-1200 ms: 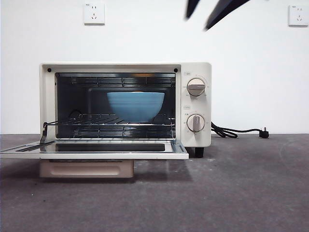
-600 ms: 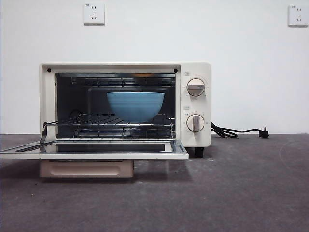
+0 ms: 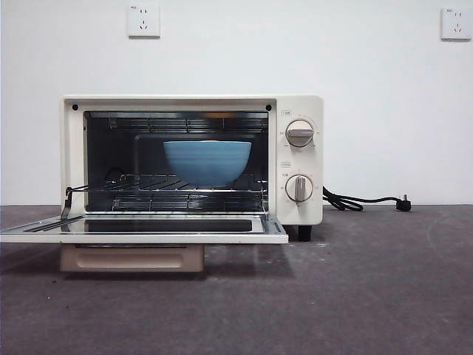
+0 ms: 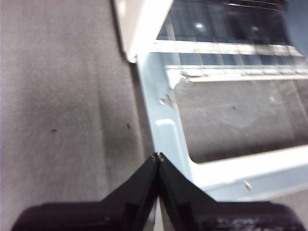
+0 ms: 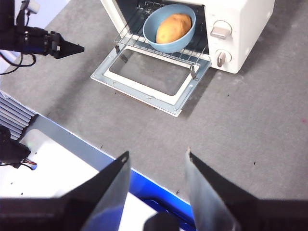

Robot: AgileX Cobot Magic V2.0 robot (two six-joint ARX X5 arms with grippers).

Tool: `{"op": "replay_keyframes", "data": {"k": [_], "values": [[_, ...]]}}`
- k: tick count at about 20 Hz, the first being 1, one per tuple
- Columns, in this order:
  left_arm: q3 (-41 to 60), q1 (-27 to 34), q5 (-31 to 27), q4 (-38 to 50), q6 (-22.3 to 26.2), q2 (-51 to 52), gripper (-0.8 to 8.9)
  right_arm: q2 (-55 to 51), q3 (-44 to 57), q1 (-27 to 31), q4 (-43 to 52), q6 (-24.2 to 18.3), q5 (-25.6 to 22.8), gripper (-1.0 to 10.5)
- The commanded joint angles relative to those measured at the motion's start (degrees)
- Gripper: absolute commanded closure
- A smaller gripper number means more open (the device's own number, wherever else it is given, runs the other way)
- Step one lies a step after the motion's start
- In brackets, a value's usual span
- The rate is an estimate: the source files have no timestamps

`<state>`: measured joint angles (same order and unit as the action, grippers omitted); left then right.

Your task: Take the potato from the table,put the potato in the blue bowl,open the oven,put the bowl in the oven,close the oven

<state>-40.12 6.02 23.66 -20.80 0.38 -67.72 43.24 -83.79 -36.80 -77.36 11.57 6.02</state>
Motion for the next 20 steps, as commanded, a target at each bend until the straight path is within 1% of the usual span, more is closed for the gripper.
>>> {"op": "replay_keyframes", "data": {"k": [1,4,8,14,20], "values": [[0.3,0.8,2.9,2.0,-0.1,-4.7,8.22,-0.3,0.0,-0.1,0.1,0.7,0.0,7.6],[0.3,0.8,5.1,3.7,0.3,-9.2,8.22,-0.3,0.0,-0.1,0.2,1.0,0.0,7.6],[0.3,0.8,4.9,4.9,1.4,-14.2,8.22,-0.2,0.0,-0.1,0.2,1.0,0.0,7.6],[0.3,0.8,5.2,7.8,1.4,-18.9,8.22,-0.2,0.0,-0.1,0.2,1.6,-0.1,7.6],[0.3,0.7,9.0,8.2,2.4,-22.7,8.22,-0.2,0.0,-0.1,0.4,1.9,-0.2,7.6]]}}
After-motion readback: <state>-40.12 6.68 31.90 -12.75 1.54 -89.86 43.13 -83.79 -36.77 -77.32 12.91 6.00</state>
